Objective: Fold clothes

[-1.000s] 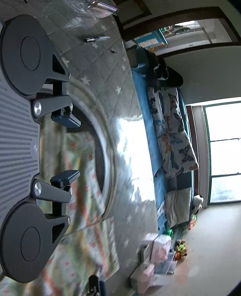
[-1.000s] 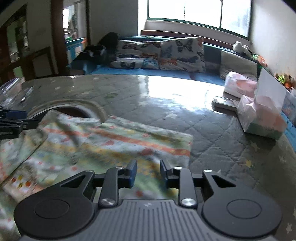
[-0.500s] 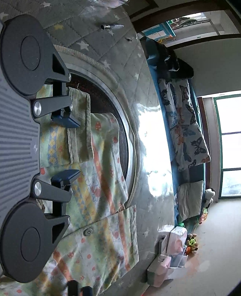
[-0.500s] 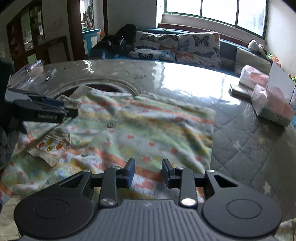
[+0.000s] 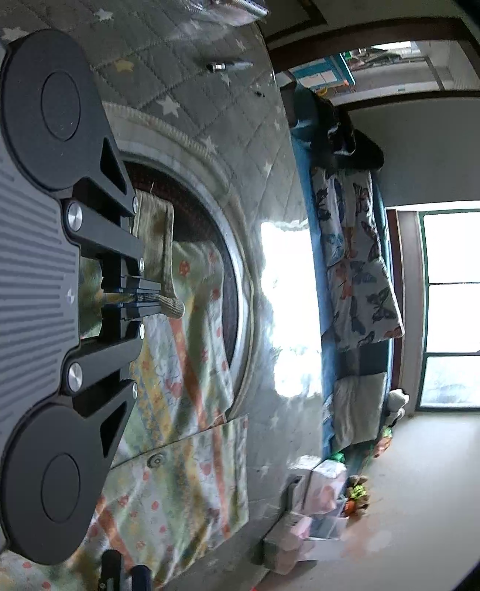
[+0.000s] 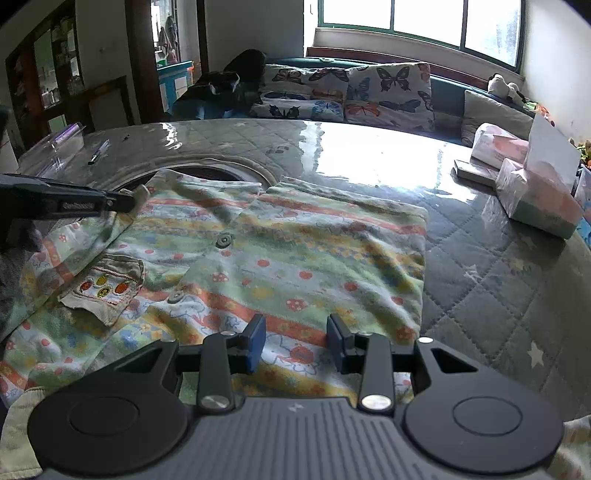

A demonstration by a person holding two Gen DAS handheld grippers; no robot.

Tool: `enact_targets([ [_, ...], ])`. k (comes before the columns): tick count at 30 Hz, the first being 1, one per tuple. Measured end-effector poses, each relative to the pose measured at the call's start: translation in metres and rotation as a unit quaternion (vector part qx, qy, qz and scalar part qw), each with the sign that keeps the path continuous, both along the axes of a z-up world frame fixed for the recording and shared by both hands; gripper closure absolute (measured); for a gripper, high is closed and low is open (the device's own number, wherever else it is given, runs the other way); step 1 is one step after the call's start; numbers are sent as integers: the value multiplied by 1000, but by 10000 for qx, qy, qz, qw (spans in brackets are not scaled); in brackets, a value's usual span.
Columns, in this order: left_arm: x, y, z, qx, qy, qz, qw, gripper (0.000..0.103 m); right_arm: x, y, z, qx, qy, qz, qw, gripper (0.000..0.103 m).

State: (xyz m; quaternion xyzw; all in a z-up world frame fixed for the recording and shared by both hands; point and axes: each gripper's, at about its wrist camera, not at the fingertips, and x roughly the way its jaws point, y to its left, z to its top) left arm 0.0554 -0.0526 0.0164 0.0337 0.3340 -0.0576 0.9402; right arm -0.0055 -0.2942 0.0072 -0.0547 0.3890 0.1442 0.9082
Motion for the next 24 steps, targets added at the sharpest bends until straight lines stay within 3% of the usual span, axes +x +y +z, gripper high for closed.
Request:
enact_targets([
  [11, -38, 47, 37, -493, -510, 667, 9953, 99, 0, 0, -3, 26, -15, -40, 10000, 66],
  [18, -86, 100, 57, -718, -865, 1326, 9848, 99, -1, 0, -3, -37, -27, -13, 10000, 65],
  [24, -128, 145, 54, -627, -882, 1882, 9761, 99, -2, 4, -1, -101, -44, -21, 9999, 60],
])
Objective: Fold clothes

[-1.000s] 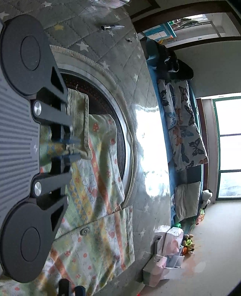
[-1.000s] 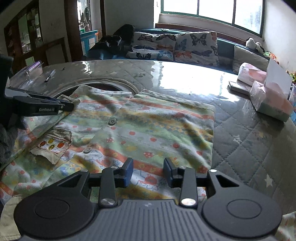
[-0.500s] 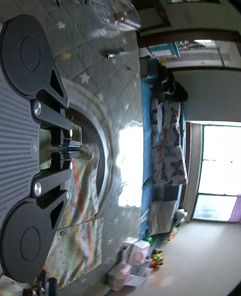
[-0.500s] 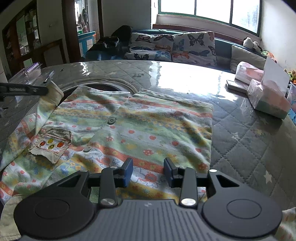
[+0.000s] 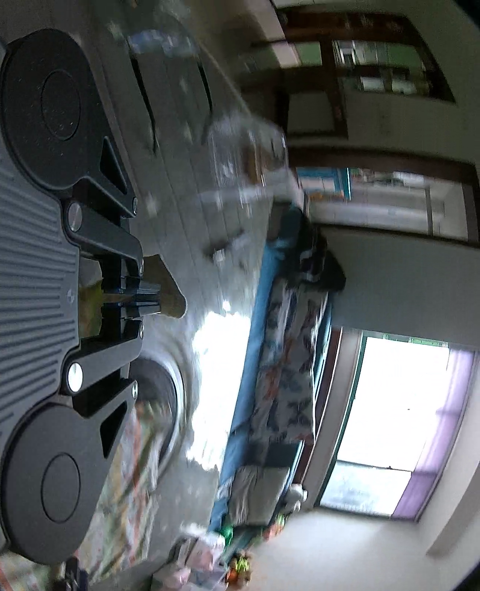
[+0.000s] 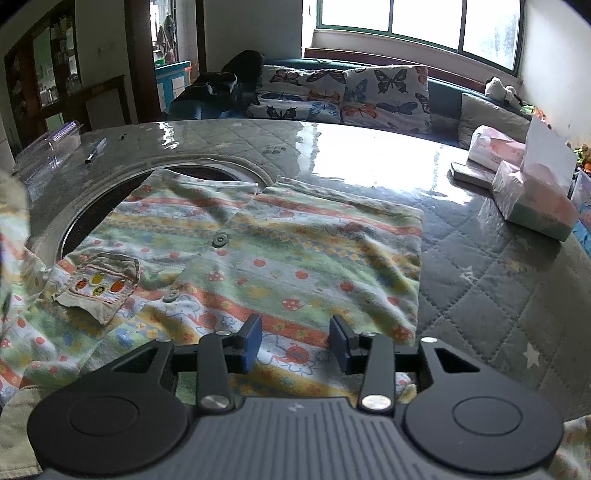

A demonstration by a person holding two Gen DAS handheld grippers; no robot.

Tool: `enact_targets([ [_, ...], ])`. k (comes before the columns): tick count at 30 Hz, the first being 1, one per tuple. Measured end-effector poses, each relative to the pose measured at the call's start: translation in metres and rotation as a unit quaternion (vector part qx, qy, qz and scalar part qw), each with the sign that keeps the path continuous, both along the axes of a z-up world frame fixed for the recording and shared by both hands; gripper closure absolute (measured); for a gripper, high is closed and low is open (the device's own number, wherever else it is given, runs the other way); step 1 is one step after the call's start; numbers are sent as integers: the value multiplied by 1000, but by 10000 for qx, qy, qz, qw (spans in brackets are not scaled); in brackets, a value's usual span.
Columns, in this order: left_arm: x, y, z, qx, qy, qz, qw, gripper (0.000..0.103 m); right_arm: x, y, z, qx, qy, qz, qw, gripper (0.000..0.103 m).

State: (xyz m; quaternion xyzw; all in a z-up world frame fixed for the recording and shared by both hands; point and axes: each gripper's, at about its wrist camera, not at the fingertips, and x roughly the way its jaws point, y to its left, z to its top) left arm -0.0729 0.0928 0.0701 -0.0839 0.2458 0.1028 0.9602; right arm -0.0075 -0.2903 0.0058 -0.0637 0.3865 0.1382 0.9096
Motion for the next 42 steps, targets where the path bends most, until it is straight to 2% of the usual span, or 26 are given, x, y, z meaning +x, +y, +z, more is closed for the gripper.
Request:
enact_targets([
  [7, -33, 40, -31, 194, 515, 609, 9966, 99, -6, 2, 2, -143, -22, 23, 9999, 60],
  [10, -44, 48, -46, 175, 732, 738, 9944, 99, -9, 3, 3, -205, -31, 33, 9998, 60],
  [15, -52, 47, -60, 356, 891, 875, 9915, 99, -11, 8, 2, -281, -11, 73, 9996, 59],
  [19, -50, 50, -60, 275, 897, 906, 9915, 99, -12, 8, 2, -272, -24, 47, 9996, 59],
  [25, -49, 55, -60, 374, 980, 1063, 9888, 83, -22, 9, 6, -240, -61, 194, 9995, 59],
  [31, -53, 61, -54, 475, 1069, 1270, 9850, 83, -36, 10, 9, -216, -79, 393, 9990, 58],
  [34, -55, 54, -44, 455, 937, 1097, 9885, 83, -43, 10, 10, -203, -88, 493, 9985, 58],
  [38, -46, 31, -39, 253, 865, 542, 9945, 83, -52, 13, 10, -190, -92, 670, 9975, 58],
  [42, -28, 3, -43, 96, 897, 13, 9959, 83, -59, 29, 11, -241, -81, 775, 9967, 58],
])
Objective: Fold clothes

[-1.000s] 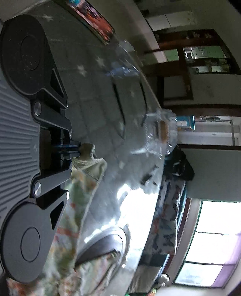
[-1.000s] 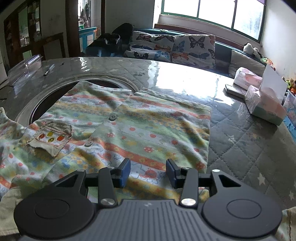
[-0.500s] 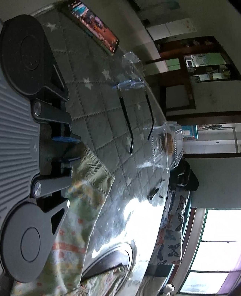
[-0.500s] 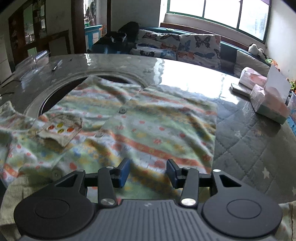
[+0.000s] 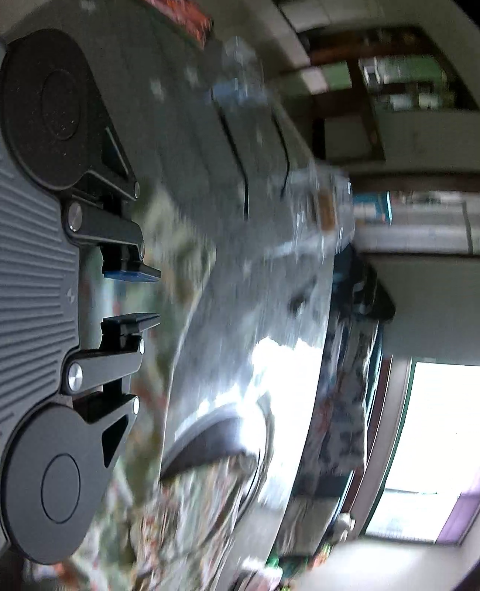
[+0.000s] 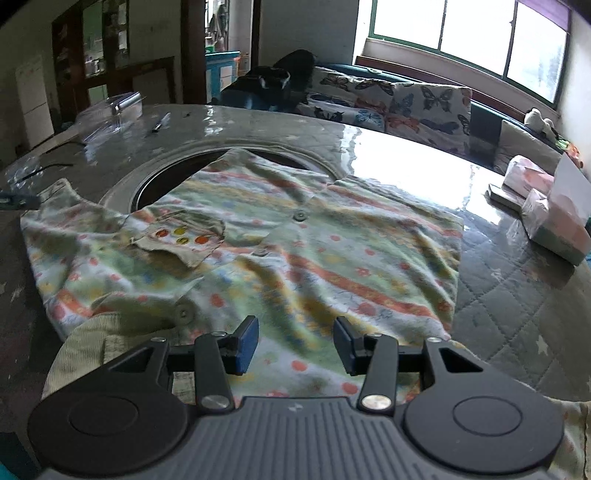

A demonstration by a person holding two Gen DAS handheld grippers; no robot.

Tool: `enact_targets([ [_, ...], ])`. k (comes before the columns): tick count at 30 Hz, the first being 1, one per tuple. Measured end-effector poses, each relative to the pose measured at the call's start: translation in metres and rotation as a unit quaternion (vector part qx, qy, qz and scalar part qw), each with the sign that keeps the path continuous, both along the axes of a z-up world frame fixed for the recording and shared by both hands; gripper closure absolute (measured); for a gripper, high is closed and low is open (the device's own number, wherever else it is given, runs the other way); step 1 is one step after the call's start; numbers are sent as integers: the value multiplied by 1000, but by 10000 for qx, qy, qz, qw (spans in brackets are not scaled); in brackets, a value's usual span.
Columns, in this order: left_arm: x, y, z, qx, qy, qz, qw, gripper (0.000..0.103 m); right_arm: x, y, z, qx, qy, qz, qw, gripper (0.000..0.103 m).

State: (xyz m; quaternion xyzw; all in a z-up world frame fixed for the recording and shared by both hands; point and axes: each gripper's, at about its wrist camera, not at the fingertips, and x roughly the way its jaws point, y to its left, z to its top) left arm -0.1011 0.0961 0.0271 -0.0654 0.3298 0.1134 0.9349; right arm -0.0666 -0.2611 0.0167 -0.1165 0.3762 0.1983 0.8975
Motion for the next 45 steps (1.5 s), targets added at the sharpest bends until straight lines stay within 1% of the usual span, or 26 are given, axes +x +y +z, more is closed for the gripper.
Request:
enact_targets([
  [3, 12, -24, -3, -43, -18, -428, 9991, 83, -3, 0, -2, -45, 44, 16, 10000, 58],
  [6, 21, -41, -9, 44, 49, -669, 9977, 83, -6, -1, -3, -68, 80, 5, 9999, 58],
  [9, 28, -43, -18, 126, 154, -698, 9974, 82, -8, -4, -3, -59, 87, -23, 9999, 55],
  [11, 31, -39, -22, 295, 104, -684, 9972, 80, -9, -6, -3, -53, 92, -42, 9999, 53],
  [15, 39, -27, -24, 539, 90, -562, 9969, 80, -11, -9, -3, -41, 101, -80, 9999, 53],
  [17, 42, -24, -23, 594, 136, -495, 9969, 79, -14, -10, -1, -16, 83, -64, 9999, 54],
  [21, 41, -28, -18, 511, 218, -493, 9972, 78, -32, -6, 10, 127, -15, 256, 9996, 55],
  [22, 39, -31, -17, 485, 201, -554, 9971, 76, -36, -4, 13, 166, -34, 366, 9992, 55],
  [24, 33, -40, -13, 435, 163, -694, 9965, 73, -44, 1, 19, 240, -62, 602, 9979, 55],
  [28, 19, -61, 0, 237, -9, -1176, 9928, 70, -59, 14, 20, 282, 93, 1110, 9934, 56],
  [29, 16, -67, 4, 173, -55, -1329, 9910, 68, -61, 16, 18, 245, 132, 1194, 9925, 56],
  [30, 12, -73, 7, 117, -87, -1496, 9886, 68, -64, 19, 16, 208, 171, 1277, 9915, 61],
  [31, 8, -80, 9, 78, -115, -1679, 9857, 67, -66, 21, 14, 170, 210, 1360, 9903, 63],
  [33, 1, -95, 15, 23, -165, -2057, 9785, 64, -71, 27, 10, 96, 287, 1526, 9878, 63],
  [35, -5, -110, 18, -68, -182, -2407, 9704, 64, -71, 30, 5, 46, 350, 1623, 9861, 63],
  [37, -10, -124, 21, -156, -190, -2714, 9622, 64, -75, 37, 2, -12, 319, 1601, 9866, 67],
  [38, -12, -131, 21, -185, -186, -2889, 9570, 64, -75, 36, 3, -1, 295, 1565, 9872, 72],
  [41, -21, -151, 21, -153, -159, -3350, 9420, 64, -75, 34, 6, 32, 224, 1457, 9891, 81],
  [44, -31, -165, 18, -98, -101, -3685, 9295, 64, -75, 32, 9, 66, 152, 1349, 9907, 86],
  [45, -34, -169, 17, -92, -90, -3794, 9251, 64, -75, 31, 10, 77, 129, 1313, 9912, 86],
])
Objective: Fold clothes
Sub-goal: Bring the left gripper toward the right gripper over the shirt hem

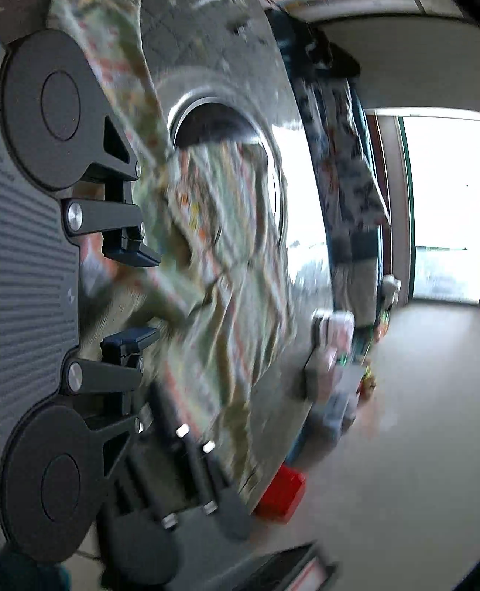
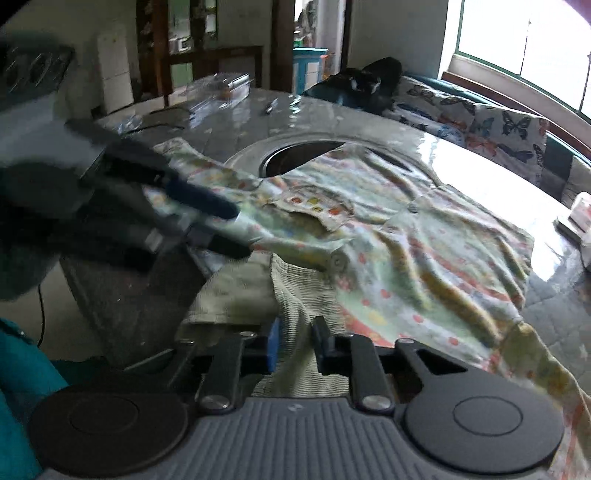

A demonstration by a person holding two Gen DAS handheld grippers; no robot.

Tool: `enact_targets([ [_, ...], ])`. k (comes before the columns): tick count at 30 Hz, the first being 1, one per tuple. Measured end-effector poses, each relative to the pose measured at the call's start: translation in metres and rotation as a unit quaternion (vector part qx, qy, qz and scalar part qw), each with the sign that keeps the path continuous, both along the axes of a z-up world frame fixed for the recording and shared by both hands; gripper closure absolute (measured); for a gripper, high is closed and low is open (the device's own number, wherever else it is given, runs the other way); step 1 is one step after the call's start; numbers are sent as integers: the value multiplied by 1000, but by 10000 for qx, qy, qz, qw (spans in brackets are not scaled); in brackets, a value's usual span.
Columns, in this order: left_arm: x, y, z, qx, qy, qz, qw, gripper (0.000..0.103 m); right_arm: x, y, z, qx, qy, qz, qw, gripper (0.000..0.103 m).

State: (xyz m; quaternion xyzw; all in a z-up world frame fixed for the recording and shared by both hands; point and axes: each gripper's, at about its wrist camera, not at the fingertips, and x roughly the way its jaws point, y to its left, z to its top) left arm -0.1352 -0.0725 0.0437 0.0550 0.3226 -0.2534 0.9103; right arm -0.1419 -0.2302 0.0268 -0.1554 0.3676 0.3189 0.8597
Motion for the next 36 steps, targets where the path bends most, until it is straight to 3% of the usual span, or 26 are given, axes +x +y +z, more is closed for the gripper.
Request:
enact_targets([
  [6, -10, -18, -10, 257, 21, -396, 9989, 64, 4, -7, -3, 50, -38, -110, 9999, 85],
  [23, -10, -24, -17, 586, -58, -710, 9957, 64, 14, 2, -6, 55, -117, -127, 9998, 84],
  [27, -11, -25, -16, 652, -140, -764, 9948, 64, 16, -4, -2, 276, 92, -218, 9993, 94],
  [36, -11, -36, -20, 783, -285, -1099, 9904, 64, 18, -32, 10, 917, 357, -648, 9930, 96],
])
